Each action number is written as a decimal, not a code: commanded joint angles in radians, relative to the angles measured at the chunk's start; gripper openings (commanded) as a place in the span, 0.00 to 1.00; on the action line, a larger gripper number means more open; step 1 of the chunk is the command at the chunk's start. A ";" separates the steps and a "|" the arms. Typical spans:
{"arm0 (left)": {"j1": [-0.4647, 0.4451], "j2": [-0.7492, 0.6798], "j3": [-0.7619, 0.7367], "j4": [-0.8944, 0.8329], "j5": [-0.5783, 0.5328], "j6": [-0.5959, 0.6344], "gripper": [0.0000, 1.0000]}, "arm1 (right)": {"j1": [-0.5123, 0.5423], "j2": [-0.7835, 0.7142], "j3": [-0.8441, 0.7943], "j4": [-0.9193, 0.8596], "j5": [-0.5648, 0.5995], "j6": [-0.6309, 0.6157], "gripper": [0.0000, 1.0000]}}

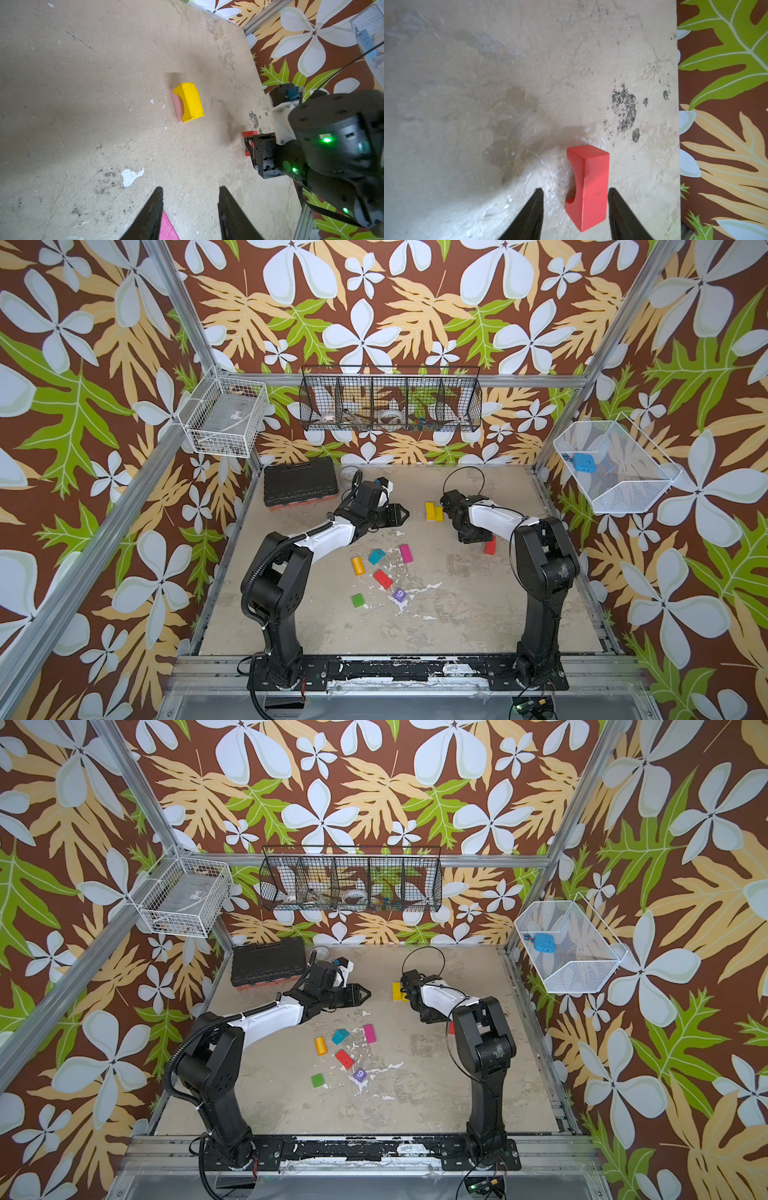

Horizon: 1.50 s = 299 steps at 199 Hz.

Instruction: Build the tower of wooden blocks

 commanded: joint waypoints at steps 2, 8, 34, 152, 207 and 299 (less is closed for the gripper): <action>0.001 -0.012 -0.005 0.028 0.013 0.015 0.45 | -0.029 -0.071 -0.047 0.067 -0.060 -0.006 0.57; 0.001 -0.013 -0.006 0.026 0.014 0.017 0.45 | -0.043 -0.102 -0.072 0.099 -0.094 -0.017 0.57; 0.001 -0.020 -0.010 0.026 0.009 0.021 0.45 | -0.128 -0.256 -0.223 0.263 -0.262 -0.043 0.70; 0.077 -0.245 -0.186 0.083 -0.049 0.013 0.48 | -0.259 -0.265 -0.354 0.448 -0.532 -0.046 0.79; 0.090 -0.298 -0.228 0.121 -0.031 -0.014 0.50 | -0.258 -0.235 -0.341 0.434 -0.511 -0.040 0.73; 0.091 -0.271 -0.222 0.139 0.022 -0.027 0.50 | -0.259 -0.175 -0.312 0.422 -0.498 -0.060 0.41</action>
